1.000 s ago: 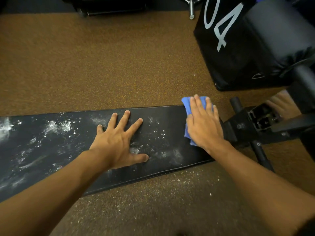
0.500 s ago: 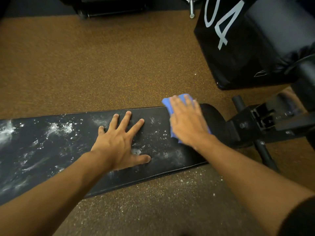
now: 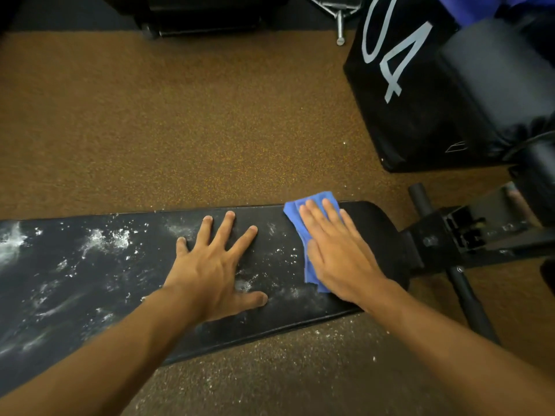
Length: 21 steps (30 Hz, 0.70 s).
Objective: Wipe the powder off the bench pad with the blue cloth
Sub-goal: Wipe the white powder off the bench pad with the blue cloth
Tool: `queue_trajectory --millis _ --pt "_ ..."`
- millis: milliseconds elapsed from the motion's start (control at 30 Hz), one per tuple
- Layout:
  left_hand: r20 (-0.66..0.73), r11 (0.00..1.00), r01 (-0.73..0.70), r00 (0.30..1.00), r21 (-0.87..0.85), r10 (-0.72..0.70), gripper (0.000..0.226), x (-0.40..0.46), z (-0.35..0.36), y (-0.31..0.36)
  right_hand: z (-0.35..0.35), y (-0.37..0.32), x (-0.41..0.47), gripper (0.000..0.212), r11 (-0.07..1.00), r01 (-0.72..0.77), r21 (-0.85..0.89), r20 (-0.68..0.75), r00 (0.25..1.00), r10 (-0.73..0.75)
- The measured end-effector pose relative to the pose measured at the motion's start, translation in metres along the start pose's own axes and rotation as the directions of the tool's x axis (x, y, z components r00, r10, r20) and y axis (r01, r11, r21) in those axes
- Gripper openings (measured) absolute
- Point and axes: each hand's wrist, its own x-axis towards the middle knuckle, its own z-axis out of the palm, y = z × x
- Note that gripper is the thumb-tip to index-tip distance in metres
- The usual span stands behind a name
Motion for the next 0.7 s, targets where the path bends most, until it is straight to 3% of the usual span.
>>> queue_trajectory --millis 167,333,500,600,700 --pt "-0.012 1.000 0.000 1.000 0.006 0.000 0.119 0.002 -0.001 -0.003 -0.004 -0.001 0.049 0.074 0.994 -0.109 0.015 -0.028 0.994 0.109" --pt "-0.011 1.000 -0.001 1.000 0.005 0.001 0.118 0.000 -0.001 -0.003 -0.006 0.026 -0.002 0.071 1.000 -0.002 -0.030 0.028 1.000 0.002" --pt "-0.006 1.000 0.000 1.000 0.008 0.000 0.119 0.000 -0.001 -0.003 -0.005 0.002 0.055 0.070 0.987 -0.162 0.005 -0.020 0.987 0.162" --pt "-0.002 1.000 0.001 1.000 0.019 -0.001 0.119 0.001 -0.001 -0.004 -0.002 -0.018 0.042 0.069 0.999 -0.040 0.015 -0.023 0.999 0.040" --pt "-0.012 1.000 -0.002 1.000 0.013 0.002 0.119 0.001 0.000 -0.004 -0.001 0.004 -0.001 0.068 0.999 0.032 0.000 0.008 0.999 -0.032"
